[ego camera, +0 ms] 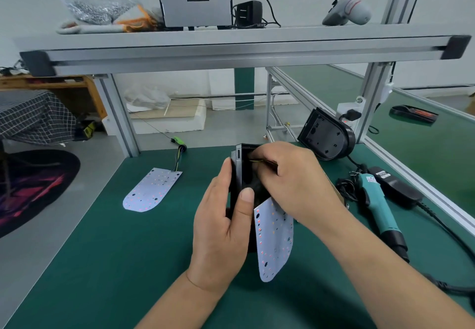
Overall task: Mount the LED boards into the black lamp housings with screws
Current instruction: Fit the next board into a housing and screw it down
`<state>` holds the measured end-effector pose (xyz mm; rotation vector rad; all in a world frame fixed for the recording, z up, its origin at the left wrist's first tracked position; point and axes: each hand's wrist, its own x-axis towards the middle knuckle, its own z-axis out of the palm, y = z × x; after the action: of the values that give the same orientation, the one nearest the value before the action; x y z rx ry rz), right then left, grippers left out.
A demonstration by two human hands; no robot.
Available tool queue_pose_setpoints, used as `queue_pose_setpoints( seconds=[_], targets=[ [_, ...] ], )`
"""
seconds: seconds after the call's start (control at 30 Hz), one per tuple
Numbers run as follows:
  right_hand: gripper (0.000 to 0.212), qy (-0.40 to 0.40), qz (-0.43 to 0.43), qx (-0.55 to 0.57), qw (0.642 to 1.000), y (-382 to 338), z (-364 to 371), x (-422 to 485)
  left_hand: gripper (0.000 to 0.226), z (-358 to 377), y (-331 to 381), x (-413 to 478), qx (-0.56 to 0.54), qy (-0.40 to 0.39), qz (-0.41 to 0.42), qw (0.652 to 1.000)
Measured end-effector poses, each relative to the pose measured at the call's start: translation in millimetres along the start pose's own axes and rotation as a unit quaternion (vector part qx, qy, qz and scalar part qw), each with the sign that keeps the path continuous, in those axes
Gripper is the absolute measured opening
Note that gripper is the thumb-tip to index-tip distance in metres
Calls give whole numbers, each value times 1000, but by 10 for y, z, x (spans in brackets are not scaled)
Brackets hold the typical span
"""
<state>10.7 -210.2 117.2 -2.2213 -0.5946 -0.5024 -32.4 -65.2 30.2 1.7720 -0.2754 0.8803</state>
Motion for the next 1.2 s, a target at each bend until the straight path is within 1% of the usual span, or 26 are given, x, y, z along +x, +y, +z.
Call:
queue_pose_setpoints(
  seconds=[0.07, 0.23, 0.27, 0.37, 0.5, 0.57, 0.67, 0.87, 1.03, 1.2],
  targets=[
    [19, 33, 7, 26, 999, 13, 6, -12, 54, -6, 14, -1, 0, -2, 3, 1000],
    [9, 93, 0, 48, 995, 29, 92, -54, 53, -7, 25, 1, -1, -4, 5, 1000],
    [9, 104, 2, 53, 993, 33, 106, -59, 53, -7, 23, -2, -5, -4, 0, 1000],
    [22, 123, 45, 73, 989, 43, 132, -61, 56, 0, 11, -20, -19, -9, -23, 1000],
    [12, 88, 43, 93, 991, 51, 110, -52, 60, 10, 10, -35, -22, -11, -35, 999],
    [17, 66, 36, 109, 991, 45, 85, -56, 61, 3, 5, -27, -16, -7, -33, 999],
    [24, 63, 41, 122, 990, 51, 60, -55, 60, 12, 26, -24, -11, -15, -30, 999],
    [19, 60, 72, 161, 983, 71, 88, -48, 59, 19, 75, -3, 17, -29, -5, 999],
    [16, 37, 102, 222, 969, 84, 82, -32, 59, 45, 74, 0, 34, -22, 21, 999],
    [16, -30, 92, 189, 977, 104, 37, -30, 59, 29, 58, 2, 39, -26, 28, 999]
  ],
)
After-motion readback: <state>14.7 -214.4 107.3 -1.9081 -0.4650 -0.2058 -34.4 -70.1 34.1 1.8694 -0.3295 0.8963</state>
